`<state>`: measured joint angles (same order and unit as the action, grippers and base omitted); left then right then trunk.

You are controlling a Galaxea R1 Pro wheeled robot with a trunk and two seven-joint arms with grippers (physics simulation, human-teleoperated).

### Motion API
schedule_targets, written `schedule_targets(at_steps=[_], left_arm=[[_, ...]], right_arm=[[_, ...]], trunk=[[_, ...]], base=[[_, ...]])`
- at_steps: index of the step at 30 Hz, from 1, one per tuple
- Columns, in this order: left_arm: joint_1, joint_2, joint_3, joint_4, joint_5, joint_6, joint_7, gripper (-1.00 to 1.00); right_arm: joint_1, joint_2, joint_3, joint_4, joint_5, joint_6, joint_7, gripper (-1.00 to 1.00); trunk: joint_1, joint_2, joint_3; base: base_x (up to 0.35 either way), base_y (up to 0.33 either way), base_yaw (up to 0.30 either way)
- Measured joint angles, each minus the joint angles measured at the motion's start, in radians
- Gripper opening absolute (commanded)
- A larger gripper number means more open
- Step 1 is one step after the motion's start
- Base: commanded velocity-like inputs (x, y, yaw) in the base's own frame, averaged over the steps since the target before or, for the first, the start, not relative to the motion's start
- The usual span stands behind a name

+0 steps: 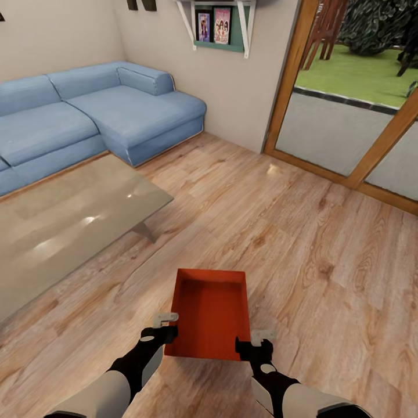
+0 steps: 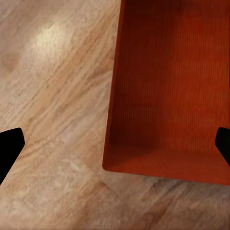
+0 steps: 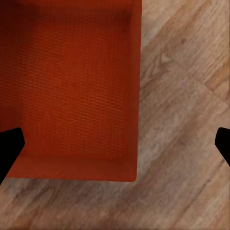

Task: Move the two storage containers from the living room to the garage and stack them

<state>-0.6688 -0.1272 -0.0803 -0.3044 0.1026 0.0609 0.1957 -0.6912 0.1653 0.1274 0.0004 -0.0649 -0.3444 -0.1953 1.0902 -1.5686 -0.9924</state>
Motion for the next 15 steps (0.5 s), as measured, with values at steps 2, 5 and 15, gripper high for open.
schedule_targets(at_steps=[2, 5, 15], left_arm=[[0.000, 0.000, 0.000, 0.000, 0.000, 0.000, 0.000, 1.00], [0.000, 0.001, 0.000, 0.000, 0.000, 0.000, 0.000, 1.00], [0.000, 0.001, 0.000, 0.000, 0.000, 0.000, 0.000, 1.00]], right_arm=[[0.000, 0.000, 0.000, 0.000, -0.002, 0.001, 0.000, 1.00], [0.000, 0.000, -0.001, -0.001, -0.004, 0.002, -0.008, 1.00], [0.000, -0.001, -0.001, -0.001, -0.003, 0.002, -0.014, 1.00]], trunk=[[0.008, -0.014, -0.006], [0.019, -0.035, -0.016], [0.058, -0.105, -0.047]], base=[[0.000, 0.000, 0.000], [0.000, 0.000, 0.000], [0.000, 0.000, 0.000]])
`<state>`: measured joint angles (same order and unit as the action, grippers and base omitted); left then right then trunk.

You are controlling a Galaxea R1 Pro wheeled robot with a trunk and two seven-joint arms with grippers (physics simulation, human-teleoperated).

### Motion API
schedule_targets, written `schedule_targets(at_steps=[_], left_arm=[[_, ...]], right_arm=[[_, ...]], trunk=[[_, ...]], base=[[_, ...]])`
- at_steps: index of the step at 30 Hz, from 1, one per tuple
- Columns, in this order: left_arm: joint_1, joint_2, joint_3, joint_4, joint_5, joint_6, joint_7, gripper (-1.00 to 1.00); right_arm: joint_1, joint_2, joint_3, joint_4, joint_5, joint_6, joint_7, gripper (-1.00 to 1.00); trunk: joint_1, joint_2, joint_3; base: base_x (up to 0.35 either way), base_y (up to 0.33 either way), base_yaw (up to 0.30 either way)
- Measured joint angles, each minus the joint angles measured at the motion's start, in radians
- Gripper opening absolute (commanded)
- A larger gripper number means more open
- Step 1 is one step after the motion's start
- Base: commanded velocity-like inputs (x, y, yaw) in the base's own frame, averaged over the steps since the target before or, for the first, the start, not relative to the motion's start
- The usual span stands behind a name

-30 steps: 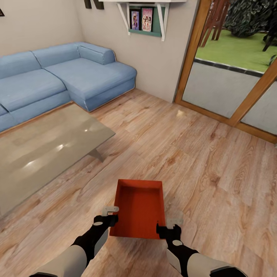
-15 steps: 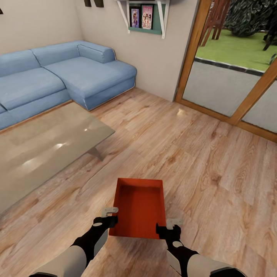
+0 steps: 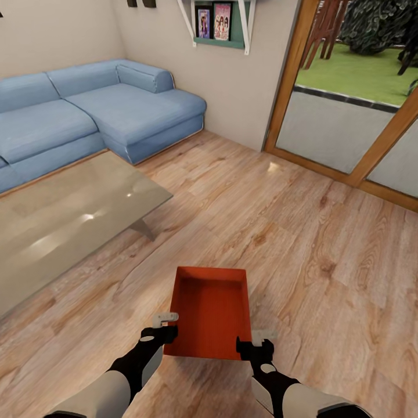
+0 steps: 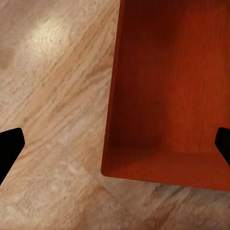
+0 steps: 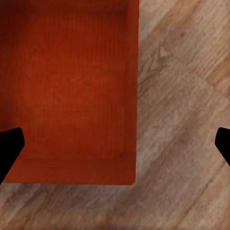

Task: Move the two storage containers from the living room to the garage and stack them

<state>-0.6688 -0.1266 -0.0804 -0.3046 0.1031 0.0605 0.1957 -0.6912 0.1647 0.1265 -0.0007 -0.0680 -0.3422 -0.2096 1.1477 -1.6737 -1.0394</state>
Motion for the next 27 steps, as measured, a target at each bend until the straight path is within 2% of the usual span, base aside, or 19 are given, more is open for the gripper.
schedule_targets(at_steps=[2, 27], left_arm=[[0.000, 0.000, 0.000, 0.000, 0.000, 0.000, 0.000, 1.00], [0.000, 0.000, 0.000, -0.002, -0.001, 0.001, 0.000, 1.00]], right_arm=[[0.000, 0.001, 0.000, 0.000, 0.000, 0.000, 0.000, 1.00], [0.000, -0.001, -0.003, 0.000, -0.002, 0.006, 0.000, 1.00]], trunk=[[0.008, -0.014, -0.006], [0.008, -0.014, -0.038]], base=[[0.000, 0.000, 0.000], [0.000, 0.000, 0.092]])
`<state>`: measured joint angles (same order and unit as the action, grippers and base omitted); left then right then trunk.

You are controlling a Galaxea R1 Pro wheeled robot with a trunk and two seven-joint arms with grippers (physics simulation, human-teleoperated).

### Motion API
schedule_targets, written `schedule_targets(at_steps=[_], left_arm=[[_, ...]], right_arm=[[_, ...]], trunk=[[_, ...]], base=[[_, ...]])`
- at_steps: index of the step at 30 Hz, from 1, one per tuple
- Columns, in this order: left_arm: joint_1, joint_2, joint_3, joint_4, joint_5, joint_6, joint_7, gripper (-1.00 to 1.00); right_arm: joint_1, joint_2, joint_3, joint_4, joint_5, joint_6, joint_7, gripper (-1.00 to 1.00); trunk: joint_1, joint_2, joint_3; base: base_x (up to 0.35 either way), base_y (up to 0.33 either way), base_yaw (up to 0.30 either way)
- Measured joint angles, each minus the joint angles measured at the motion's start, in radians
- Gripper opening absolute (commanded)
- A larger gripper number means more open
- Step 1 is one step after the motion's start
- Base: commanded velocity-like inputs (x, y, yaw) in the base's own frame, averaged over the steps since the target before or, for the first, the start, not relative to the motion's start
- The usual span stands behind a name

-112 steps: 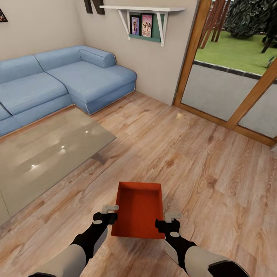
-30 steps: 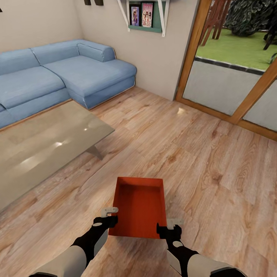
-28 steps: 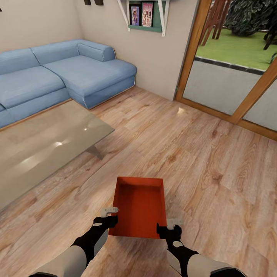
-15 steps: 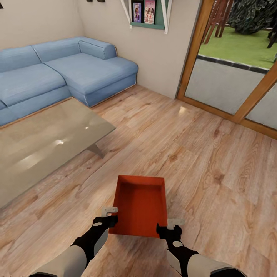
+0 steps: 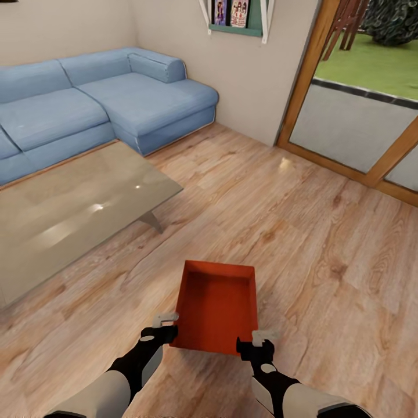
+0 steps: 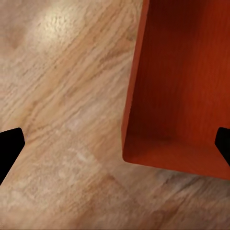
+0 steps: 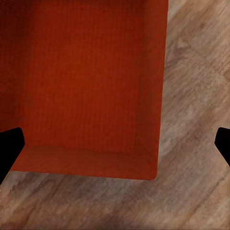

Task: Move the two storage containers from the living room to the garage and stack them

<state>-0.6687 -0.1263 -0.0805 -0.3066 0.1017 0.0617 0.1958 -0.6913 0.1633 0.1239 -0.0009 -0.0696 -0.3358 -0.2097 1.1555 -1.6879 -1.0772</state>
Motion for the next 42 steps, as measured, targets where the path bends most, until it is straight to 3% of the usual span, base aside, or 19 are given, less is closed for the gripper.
schedule_targets(at_steps=[12, 26, 42], left_arm=[[0.000, 0.000, 0.000, 0.000, 0.000, 0.000, 0.000, 1.00], [0.000, 0.000, -0.001, -0.001, -0.002, 0.000, 0.000, 1.00], [0.000, 0.001, -0.001, 0.002, -0.001, 0.000, -0.001, 1.00]], right_arm=[[0.000, -0.001, 0.000, 0.000, -0.048, -0.006, -0.001, 1.00], [0.000, -0.001, -0.001, 0.000, -0.052, -0.006, 0.000, 1.00], [0.000, -0.001, -0.001, 0.000, -0.052, -0.006, 0.000, 1.00]], trunk=[[0.000, 0.000, -0.008], [0.000, 0.000, -0.017], [0.000, 0.000, -0.019]], base=[[0.000, 0.000, 0.011], [0.000, 0.000, -0.210], [0.029, 0.000, -0.015]])
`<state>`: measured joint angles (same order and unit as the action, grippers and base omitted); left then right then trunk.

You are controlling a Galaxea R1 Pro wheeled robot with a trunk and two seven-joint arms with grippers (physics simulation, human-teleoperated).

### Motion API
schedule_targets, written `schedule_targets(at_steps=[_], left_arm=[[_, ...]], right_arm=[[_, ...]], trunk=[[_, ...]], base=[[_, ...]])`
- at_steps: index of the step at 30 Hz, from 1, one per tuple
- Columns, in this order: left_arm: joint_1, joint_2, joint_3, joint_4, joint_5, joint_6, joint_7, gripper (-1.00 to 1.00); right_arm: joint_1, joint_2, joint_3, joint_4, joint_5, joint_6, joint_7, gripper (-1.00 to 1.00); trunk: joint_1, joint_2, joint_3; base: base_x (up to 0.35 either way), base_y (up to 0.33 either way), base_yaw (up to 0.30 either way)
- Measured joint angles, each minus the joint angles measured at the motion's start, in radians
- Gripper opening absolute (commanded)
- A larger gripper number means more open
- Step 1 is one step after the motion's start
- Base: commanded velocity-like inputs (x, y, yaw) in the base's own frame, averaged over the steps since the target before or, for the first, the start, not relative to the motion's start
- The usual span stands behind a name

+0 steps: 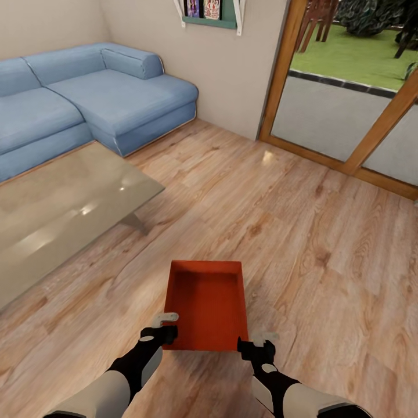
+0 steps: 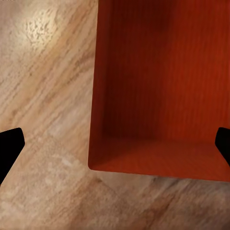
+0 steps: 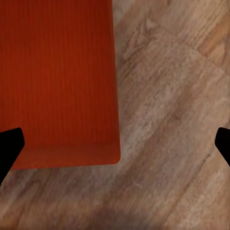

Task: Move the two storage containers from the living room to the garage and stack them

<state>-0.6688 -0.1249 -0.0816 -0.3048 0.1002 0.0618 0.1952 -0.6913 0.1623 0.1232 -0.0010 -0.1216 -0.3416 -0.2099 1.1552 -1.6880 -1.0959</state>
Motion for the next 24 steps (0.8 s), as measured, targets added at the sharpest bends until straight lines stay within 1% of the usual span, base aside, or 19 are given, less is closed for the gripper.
schedule_targets(at_steps=[9, 11, 24], left_arm=[[0.000, 0.001, 0.000, 0.001, -0.001, -0.001, -0.001, 1.00], [0.000, 0.001, 0.000, 0.001, -0.001, -0.001, 0.000, 1.00], [0.000, 0.002, 0.000, 0.002, 0.000, -0.001, 0.001, 1.00]], right_arm=[[0.000, 0.000, 0.000, 0.000, 0.000, 0.000, 0.000, 1.00], [0.000, 0.000, 0.000, 0.000, 0.000, 0.000, 0.000, 1.00], [0.000, 0.000, 0.000, 0.000, -0.001, 0.000, -0.001, 1.00]], trunk=[[0.000, 0.000, 0.000], [0.000, 0.000, 0.000], [0.000, 0.000, 0.000]], base=[[0.295, 0.000, 0.000], [0.178, 0.000, 0.000], [0.021, 0.000, 0.000]])
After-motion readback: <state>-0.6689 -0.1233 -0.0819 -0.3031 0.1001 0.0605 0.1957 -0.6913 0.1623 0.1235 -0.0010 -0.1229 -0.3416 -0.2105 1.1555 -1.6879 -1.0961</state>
